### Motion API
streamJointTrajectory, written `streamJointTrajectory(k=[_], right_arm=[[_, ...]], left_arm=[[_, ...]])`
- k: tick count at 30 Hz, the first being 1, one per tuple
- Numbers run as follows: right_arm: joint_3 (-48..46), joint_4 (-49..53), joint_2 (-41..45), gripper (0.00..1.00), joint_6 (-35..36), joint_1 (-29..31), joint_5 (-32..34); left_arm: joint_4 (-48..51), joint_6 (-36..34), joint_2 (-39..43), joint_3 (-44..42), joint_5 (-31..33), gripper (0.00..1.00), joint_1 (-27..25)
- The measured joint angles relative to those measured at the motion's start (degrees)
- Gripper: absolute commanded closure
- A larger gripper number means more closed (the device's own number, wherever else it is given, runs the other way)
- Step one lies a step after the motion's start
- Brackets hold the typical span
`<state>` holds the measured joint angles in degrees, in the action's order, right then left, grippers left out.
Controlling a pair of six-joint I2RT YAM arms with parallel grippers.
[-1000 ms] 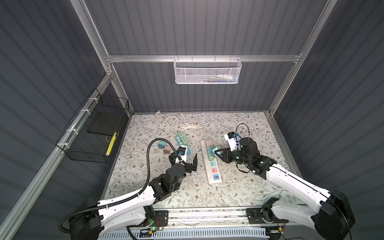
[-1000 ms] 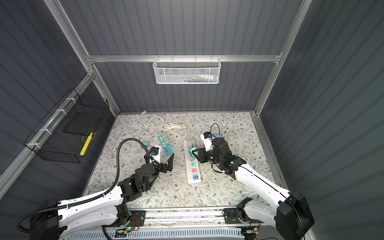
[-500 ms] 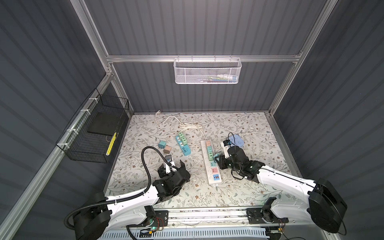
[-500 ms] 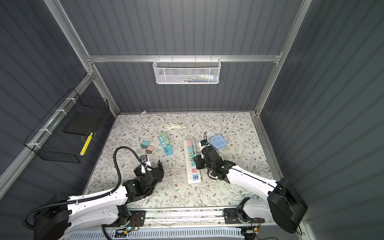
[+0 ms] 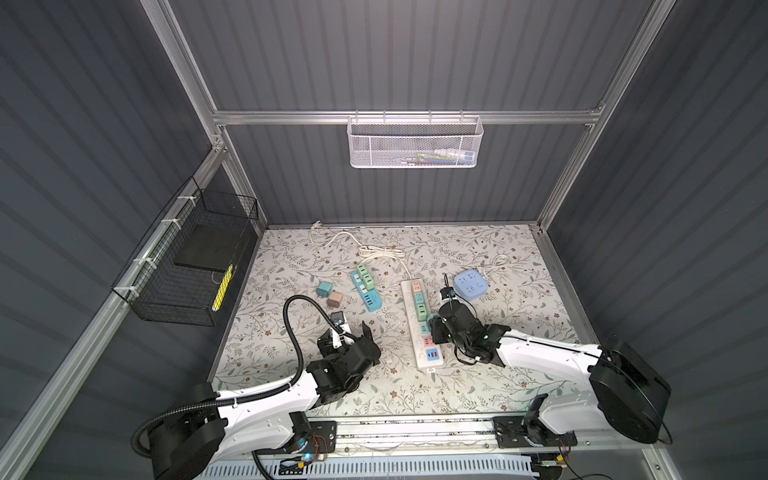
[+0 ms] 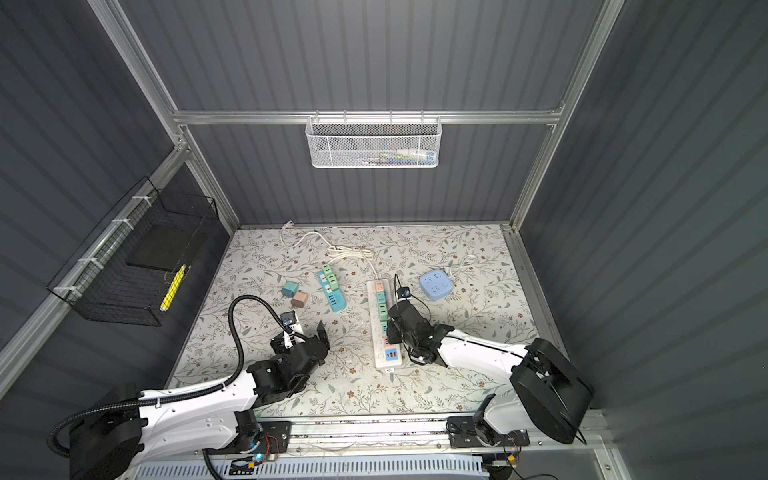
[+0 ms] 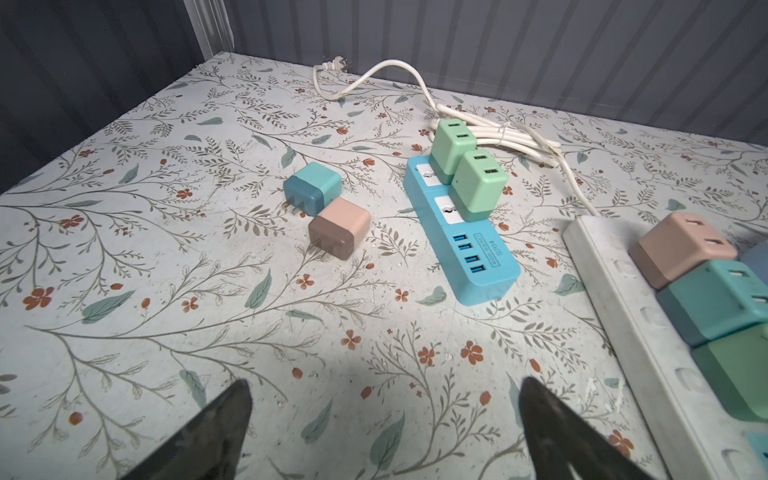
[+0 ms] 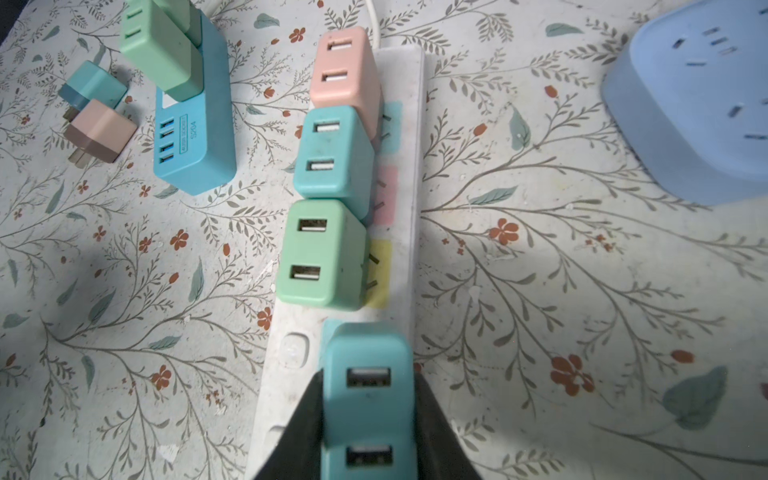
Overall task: Insert the plug
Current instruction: 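Lower teal adapter into the socket beside the green adapter and open right gripper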
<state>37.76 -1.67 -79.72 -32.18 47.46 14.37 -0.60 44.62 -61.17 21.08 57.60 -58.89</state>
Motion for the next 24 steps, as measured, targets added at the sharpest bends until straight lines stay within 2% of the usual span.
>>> streamJointTrajectory(k=[12,24], right_arm=[[3.4,1.6,-3.1,0.83,-1.9,3.2,3.8],[5.8,4.7,-4.9,0.83,-4.1,3.8,6.6]], left_arm=[[-2.0,-1.1,3.1,-1.7,-0.2,0.0,0.0],[-1.0,-1.1,5.3,-1.9,-0.2,0.0,0.0]])
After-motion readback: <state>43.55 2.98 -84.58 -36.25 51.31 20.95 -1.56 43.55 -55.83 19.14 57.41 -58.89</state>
